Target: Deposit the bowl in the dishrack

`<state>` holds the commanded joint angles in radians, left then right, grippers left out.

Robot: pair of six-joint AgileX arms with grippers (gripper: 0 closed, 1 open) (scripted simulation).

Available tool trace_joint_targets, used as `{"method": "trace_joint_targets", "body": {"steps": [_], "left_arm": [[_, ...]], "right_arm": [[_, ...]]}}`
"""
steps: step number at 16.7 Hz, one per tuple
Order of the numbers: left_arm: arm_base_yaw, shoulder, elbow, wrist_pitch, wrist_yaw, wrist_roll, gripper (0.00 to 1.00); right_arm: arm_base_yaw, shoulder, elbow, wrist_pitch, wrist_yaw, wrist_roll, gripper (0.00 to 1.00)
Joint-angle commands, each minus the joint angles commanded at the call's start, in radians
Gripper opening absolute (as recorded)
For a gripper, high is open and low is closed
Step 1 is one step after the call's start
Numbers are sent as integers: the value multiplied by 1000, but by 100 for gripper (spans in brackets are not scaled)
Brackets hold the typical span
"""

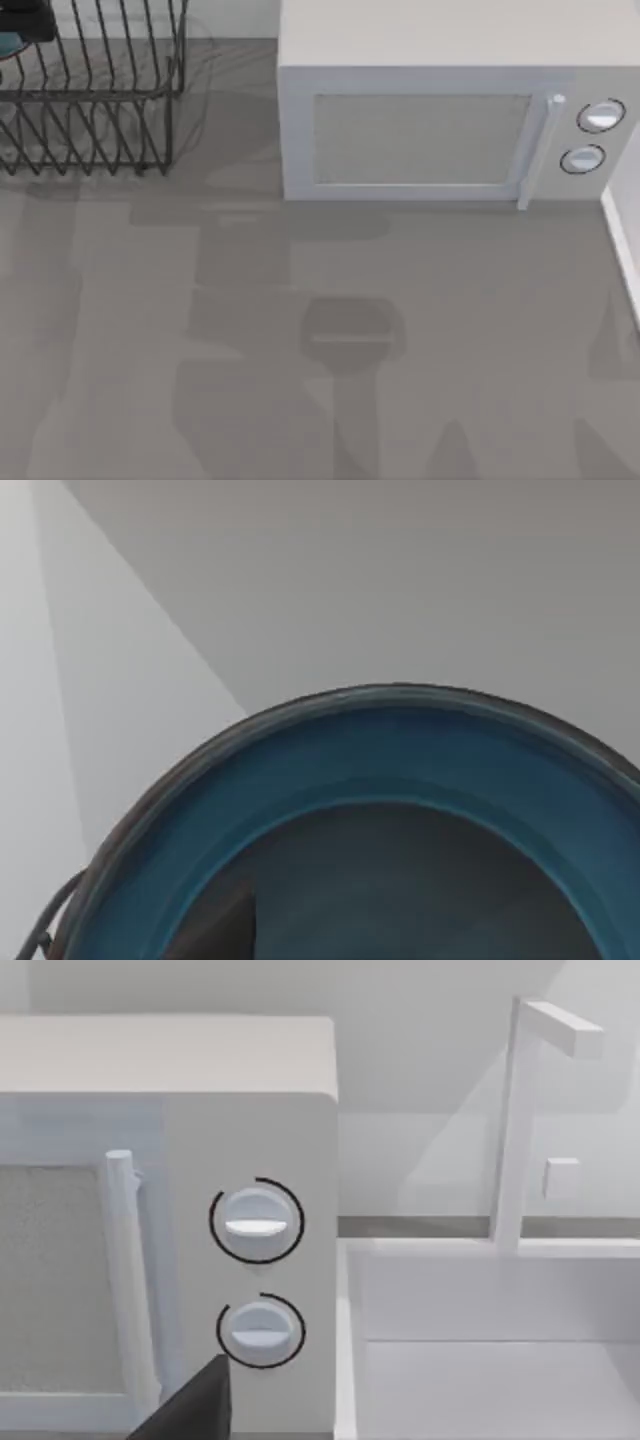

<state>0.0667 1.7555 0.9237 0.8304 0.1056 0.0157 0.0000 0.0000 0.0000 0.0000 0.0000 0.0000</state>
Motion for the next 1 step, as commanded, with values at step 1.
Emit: {"method": "trace_joint_targets", "body": {"steps": [1], "left_arm": [[0, 0, 0, 0, 0, 0, 100]], "right_arm": [[0, 0, 0, 0, 0, 0, 100]]}}
